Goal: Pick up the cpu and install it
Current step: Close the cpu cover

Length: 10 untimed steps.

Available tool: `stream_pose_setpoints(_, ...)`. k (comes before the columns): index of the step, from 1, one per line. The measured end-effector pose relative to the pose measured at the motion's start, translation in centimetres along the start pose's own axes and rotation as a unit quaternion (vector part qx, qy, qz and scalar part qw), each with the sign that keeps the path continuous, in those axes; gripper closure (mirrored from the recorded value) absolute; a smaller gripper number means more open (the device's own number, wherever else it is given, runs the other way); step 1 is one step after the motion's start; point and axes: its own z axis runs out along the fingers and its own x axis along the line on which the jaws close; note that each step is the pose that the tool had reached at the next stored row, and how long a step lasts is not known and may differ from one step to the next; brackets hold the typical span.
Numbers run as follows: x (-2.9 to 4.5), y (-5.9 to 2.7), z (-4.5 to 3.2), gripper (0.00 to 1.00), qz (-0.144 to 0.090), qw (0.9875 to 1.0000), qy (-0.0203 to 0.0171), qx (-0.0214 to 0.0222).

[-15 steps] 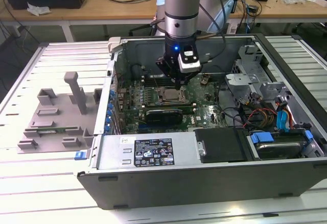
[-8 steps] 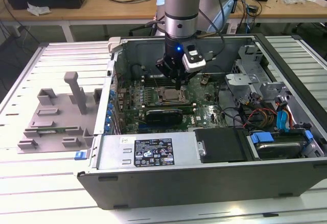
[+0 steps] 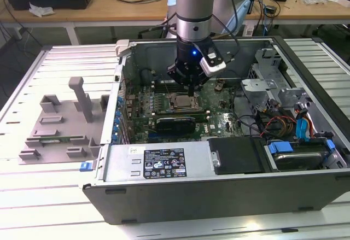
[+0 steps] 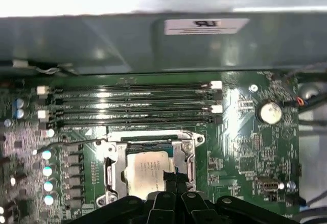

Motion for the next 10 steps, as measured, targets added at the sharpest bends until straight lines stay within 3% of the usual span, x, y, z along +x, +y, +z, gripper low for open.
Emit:
stream_pose_setpoints(6, 0.44, -0.41, 0.23, 0.89, -0.003, 1.0, 0.0, 0.0)
stream_pose_setpoints(10, 1.45, -0.42, 0.37, 0.89, -0.002, 1.0, 0.0, 0.0)
